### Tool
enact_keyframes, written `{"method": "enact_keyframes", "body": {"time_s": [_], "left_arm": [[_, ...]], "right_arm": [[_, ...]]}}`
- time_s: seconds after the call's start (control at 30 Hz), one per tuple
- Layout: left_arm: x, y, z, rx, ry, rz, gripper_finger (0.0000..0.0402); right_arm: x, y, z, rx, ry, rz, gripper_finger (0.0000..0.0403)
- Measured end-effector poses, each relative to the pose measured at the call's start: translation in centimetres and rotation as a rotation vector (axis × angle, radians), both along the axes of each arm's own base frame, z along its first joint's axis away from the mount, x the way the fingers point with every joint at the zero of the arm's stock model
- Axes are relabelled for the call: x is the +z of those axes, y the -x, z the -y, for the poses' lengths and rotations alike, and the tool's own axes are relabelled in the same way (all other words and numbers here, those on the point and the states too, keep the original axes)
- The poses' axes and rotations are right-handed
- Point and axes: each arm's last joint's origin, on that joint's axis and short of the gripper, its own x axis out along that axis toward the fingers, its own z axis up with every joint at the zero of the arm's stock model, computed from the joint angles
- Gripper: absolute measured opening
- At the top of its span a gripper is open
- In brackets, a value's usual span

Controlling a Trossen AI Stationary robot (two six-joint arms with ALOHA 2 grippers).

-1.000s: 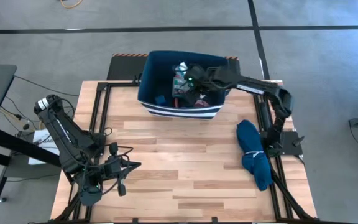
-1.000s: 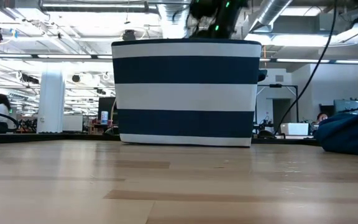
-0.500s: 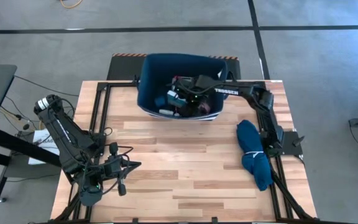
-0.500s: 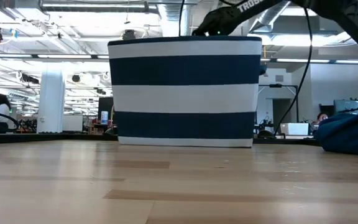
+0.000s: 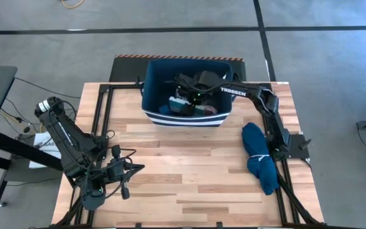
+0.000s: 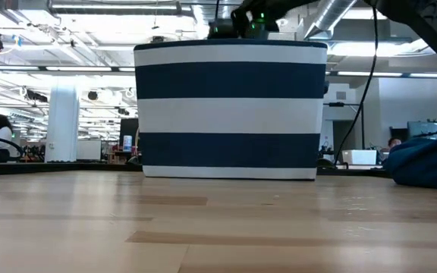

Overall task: Pick & place medical supplies in basket/bin
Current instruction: Put the blue medicine organizer in the blue bin, then return to Home Position

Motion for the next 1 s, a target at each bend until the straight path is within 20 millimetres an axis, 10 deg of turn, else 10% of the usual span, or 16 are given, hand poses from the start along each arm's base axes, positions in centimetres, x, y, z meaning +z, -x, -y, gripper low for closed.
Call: {"method": "enact_keyframes", "body": {"time_s": [0.37, 0.73, 1.0], "left_arm": [[-0.6, 0.3, -0.1, -0.127, -0.136, -0.15, 0.0], [-1.2, 1.2, -1.3, -0.114, -0.144, -0.256, 0.0], [1.2, 5.4, -6.8, 0.081, 0.04, -0.17, 0.0]], "right_arm": [[10.0, 1.9, -2.6, 0.04, 0.024, 0.085, 0.0239], [18.3, 9.9, -7.1, 0.1, 0.085, 0.264, 0.0239], [22.4, 15.7, -13.2, 0.281, 0.3, 0.396, 0.024]]}}
